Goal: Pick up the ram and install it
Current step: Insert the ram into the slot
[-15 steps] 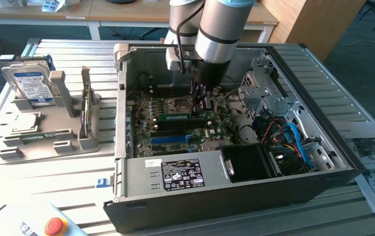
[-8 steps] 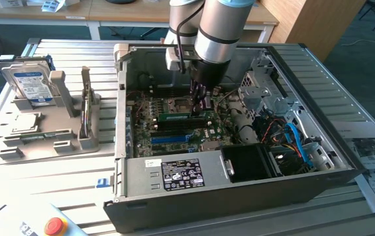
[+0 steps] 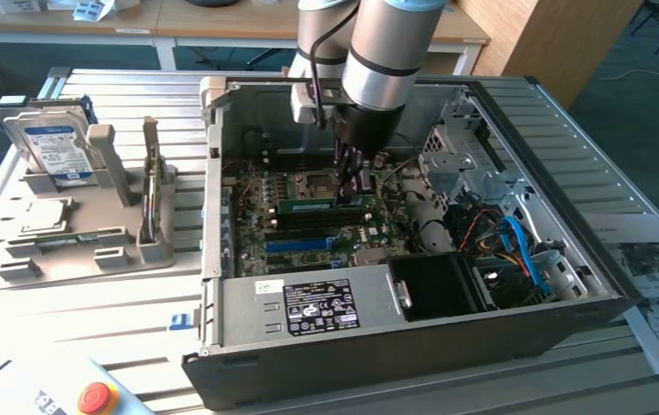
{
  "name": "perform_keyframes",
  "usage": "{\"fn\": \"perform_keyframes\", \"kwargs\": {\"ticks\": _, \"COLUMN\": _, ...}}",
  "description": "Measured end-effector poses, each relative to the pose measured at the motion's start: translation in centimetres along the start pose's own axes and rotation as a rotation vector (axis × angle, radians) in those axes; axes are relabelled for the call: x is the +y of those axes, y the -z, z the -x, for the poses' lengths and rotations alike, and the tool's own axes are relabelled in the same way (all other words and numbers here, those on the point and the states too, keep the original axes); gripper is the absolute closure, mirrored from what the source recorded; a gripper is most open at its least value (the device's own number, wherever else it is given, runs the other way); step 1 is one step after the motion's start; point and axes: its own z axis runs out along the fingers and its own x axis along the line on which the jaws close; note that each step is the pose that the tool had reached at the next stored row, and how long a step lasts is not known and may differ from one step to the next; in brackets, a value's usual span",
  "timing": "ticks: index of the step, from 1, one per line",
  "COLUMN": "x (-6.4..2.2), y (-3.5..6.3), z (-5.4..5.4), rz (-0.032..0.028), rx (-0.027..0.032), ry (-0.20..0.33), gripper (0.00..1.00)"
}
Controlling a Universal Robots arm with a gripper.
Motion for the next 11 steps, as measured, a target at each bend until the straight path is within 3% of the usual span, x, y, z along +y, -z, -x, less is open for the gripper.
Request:
{"fn": "perform_keyframes", "kwargs": {"ticks": 3, "x": 0.01, "y": 0.04, "z": 0.0, "rz": -0.0034, "rx": 0.0046, "ry": 0.0, "gripper": 0.88}}
{"fn": "perform_keyframes", "kwargs": {"ticks": 9, "x": 0.1, "y": 0.07, "z": 0.0, "rz": -0.0196, "rx": 0.0188, "ry": -0.001, "gripper": 0.88}}
{"fn": "perform_keyframes", "kwargs": {"ticks": 11, "x": 0.11, "y": 0.07, "z": 0.0, "rz": -0.0212, "rx": 0.0198, "ry": -0.001, "gripper": 0.88}}
